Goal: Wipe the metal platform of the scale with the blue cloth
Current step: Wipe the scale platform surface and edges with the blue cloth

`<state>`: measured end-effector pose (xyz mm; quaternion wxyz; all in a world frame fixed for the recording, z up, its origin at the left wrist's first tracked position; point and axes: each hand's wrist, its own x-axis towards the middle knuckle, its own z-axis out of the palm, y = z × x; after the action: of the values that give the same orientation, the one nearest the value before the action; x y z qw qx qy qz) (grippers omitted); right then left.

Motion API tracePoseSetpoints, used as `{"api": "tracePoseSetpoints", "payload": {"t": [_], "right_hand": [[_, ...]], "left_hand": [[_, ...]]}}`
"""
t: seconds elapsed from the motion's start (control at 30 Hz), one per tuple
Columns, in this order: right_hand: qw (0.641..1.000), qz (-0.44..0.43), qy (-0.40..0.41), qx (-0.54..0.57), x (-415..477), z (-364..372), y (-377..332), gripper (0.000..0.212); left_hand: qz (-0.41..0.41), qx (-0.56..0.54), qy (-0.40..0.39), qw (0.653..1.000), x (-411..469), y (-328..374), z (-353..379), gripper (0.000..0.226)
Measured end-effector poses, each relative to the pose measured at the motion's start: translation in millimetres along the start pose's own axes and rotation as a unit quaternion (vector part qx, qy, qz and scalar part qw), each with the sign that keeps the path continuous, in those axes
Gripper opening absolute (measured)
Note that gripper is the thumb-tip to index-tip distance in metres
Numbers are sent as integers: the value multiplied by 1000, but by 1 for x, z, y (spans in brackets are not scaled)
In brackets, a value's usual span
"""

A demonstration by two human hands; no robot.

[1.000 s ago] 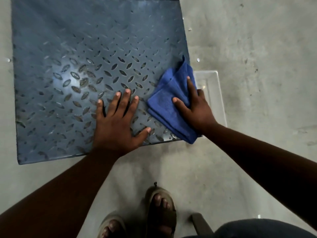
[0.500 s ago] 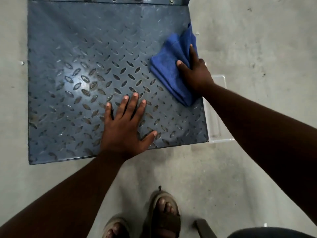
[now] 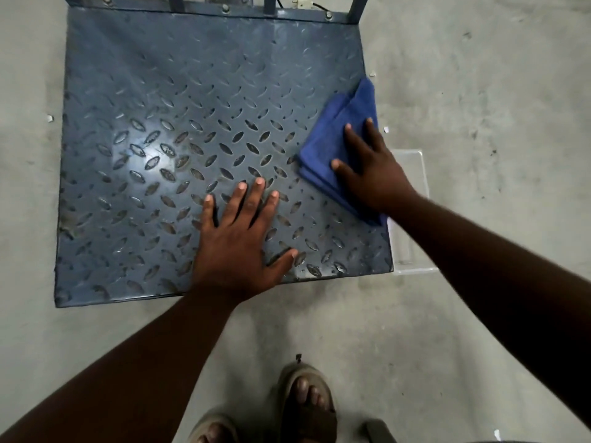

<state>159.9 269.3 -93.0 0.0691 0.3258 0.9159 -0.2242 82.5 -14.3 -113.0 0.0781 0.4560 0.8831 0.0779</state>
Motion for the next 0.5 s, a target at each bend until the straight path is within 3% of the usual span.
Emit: {"api": "tracePoseSetpoints", "payload": {"t": [0.27, 0.5], "right_hand": [[996, 67, -41, 46, 138, -45, -29, 87], [992, 90, -33, 86, 97, -22, -7, 91]], "left_hand": [[4, -18, 6, 1000, -2, -1, 1, 103], [6, -19, 10, 1000, -2, -3, 3, 103]]}}
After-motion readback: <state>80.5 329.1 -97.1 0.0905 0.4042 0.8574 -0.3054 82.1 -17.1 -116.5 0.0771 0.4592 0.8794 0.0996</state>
